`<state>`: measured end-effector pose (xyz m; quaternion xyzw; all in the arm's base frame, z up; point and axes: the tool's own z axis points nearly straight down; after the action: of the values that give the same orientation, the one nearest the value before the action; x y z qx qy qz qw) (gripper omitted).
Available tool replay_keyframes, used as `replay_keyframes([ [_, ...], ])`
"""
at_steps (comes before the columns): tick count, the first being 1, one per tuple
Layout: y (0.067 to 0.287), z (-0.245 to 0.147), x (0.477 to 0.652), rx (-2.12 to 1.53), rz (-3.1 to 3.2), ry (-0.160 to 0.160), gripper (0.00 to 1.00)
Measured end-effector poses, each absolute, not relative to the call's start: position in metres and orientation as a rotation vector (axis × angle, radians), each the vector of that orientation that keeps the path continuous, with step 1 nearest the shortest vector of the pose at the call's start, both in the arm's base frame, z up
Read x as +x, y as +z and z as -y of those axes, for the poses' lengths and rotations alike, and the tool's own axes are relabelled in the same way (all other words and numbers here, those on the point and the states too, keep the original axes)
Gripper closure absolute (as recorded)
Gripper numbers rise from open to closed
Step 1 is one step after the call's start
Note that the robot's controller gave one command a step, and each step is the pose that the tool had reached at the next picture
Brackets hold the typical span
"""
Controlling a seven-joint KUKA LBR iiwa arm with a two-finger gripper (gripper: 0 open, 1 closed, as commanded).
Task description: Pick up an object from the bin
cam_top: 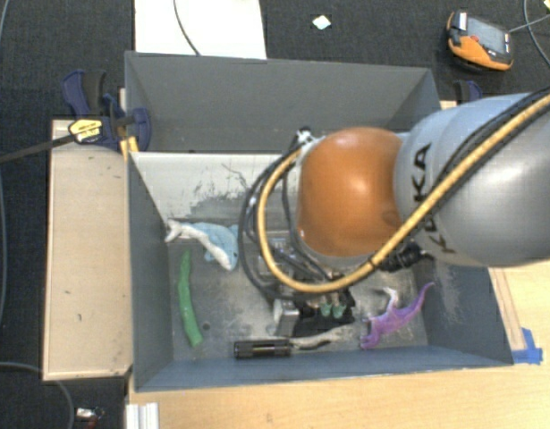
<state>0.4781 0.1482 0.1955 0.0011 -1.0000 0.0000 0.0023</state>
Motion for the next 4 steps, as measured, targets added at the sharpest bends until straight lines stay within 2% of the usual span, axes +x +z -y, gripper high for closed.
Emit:
replay_keyframes([
  [1, 0.198, -0.147, 0.480, -0.005, 3.144, -0.002, 0.00],
  [2, 0.068, -0.042, 0.528, -0.021, 3.145, -0.001, 0.00],
  [3, 0.072, -0.042, 0.546, -0.129, 3.154, -0.014, 0.00],
  [4, 0.073, -0.043, 0.537, -0.060, 3.155, -0.008, 0.00],
])
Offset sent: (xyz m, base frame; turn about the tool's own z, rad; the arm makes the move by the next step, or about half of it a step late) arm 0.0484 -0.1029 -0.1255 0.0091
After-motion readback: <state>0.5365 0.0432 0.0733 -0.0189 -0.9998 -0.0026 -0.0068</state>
